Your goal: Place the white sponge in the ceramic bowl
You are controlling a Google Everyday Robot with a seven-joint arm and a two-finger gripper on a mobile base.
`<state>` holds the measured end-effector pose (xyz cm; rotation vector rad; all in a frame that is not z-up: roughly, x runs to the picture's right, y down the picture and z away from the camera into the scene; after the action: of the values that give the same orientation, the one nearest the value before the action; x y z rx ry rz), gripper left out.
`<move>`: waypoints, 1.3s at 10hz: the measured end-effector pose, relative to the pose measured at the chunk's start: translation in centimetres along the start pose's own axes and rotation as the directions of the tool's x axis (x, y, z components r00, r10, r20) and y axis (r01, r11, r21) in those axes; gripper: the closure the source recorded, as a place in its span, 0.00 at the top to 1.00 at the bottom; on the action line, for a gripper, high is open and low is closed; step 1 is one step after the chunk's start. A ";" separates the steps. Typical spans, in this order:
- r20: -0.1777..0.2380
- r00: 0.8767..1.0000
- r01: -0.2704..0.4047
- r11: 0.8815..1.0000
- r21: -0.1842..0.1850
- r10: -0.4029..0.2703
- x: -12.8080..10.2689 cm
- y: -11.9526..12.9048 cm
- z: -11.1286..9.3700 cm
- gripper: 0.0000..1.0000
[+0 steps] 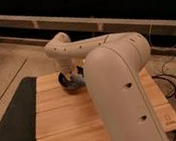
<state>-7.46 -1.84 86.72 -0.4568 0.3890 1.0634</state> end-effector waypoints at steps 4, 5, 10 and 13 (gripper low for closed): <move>0.070 0.979 0.191 0.981 -0.023 -0.189 -5.5 1.7 1.6 0.00; 0.077 0.971 0.230 0.972 -0.041 -0.226 -6.3 2.6 2.3 0.00; 0.054 0.949 0.315 0.939 -0.141 -0.311 -6.8 5.4 5.5 0.45; 0.043 0.943 0.333 0.933 -0.139 -0.330 -7.3 5.2 5.3 0.73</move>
<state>-14.83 -2.25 94.03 -0.6178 0.2078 0.7674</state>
